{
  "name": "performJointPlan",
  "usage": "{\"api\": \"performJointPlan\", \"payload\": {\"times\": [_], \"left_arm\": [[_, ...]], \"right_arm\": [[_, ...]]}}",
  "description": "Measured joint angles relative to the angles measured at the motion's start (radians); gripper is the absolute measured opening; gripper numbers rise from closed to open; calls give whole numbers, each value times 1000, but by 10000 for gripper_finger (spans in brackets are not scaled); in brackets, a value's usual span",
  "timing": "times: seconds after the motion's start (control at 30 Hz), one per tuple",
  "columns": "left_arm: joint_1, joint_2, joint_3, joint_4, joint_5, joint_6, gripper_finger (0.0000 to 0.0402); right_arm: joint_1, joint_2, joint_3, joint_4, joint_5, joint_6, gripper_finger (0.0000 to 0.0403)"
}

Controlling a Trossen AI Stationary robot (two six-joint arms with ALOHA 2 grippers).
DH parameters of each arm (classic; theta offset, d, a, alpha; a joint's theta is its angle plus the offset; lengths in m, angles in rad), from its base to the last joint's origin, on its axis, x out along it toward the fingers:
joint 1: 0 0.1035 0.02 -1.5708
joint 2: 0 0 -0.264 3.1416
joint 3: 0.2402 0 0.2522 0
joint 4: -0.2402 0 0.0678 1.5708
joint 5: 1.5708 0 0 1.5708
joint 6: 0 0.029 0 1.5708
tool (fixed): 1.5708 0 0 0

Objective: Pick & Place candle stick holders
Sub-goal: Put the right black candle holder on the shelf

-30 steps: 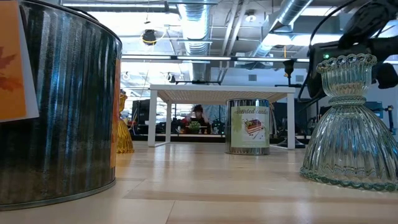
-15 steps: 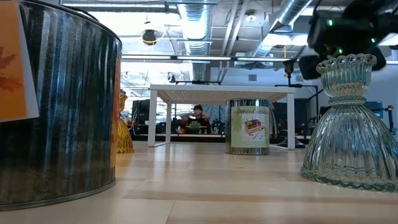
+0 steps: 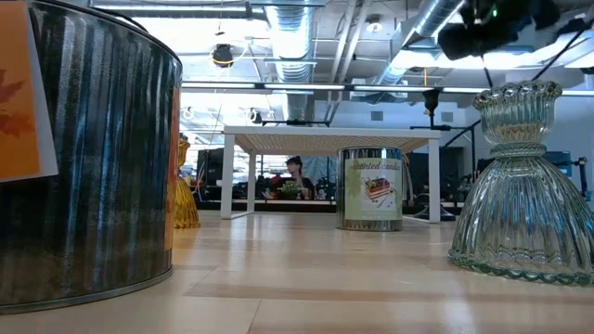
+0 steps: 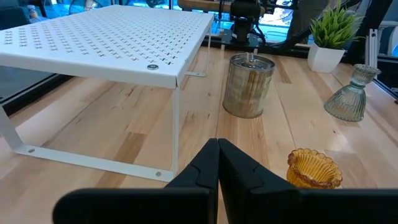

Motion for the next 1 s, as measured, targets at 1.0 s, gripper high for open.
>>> {"api": "performJointPlan", "payload": {"times": [1.0], "left_arm": [[0, 0, 0, 4, 0, 0, 6]], "right_arm": [[-192, -45, 252, 39, -777, -320, 0]]}}
